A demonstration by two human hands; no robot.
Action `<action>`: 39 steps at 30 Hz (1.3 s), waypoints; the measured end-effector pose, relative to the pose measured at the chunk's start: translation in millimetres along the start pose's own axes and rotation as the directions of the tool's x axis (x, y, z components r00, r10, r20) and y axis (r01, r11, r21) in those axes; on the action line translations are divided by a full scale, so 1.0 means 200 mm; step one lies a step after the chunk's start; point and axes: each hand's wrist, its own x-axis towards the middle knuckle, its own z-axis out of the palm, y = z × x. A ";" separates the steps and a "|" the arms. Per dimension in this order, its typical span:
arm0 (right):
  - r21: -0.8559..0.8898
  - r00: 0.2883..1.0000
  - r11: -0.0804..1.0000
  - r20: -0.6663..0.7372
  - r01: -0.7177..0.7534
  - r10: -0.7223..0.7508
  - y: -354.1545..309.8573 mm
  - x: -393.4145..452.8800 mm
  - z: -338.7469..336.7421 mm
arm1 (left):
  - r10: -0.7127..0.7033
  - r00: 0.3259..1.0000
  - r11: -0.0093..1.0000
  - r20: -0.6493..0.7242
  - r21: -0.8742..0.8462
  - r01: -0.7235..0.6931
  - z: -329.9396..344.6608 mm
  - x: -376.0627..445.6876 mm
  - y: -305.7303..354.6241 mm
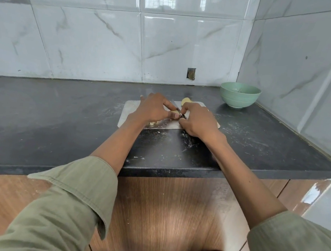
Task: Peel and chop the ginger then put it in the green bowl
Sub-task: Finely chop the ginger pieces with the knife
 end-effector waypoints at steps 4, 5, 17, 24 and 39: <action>0.047 1.000 0.999 -0.018 -0.017 0.018 0.02 -0.01 0.01 | -0.005 1.000 1.000 -0.010 -0.007 0.005 0.00 0.00 -0.01; 0.069 0.999 0.997 -0.021 -0.023 0.025 0.03 -0.02 0.02 | -0.011 1.000 1.000 -0.004 -0.013 0.011 0.01 0.00 -0.02; 0.176 0.993 0.984 -0.104 -0.031 0.050 0.05 -0.09 0.01 | -0.009 1.000 1.000 -0.010 -0.021 0.009 0.00 0.01 -0.03; 0.163 0.993 0.986 -0.116 -0.016 0.035 0.05 -0.11 0.03 | -0.002 1.000 1.000 -0.007 -0.011 0.002 0.01 0.02 -0.05; 0.058 0.999 0.998 -0.042 -0.006 0.008 0.01 -0.05 0.03 | 0.008 1.000 0.999 -0.010 0.052 -0.007 0.00 0.04 -0.06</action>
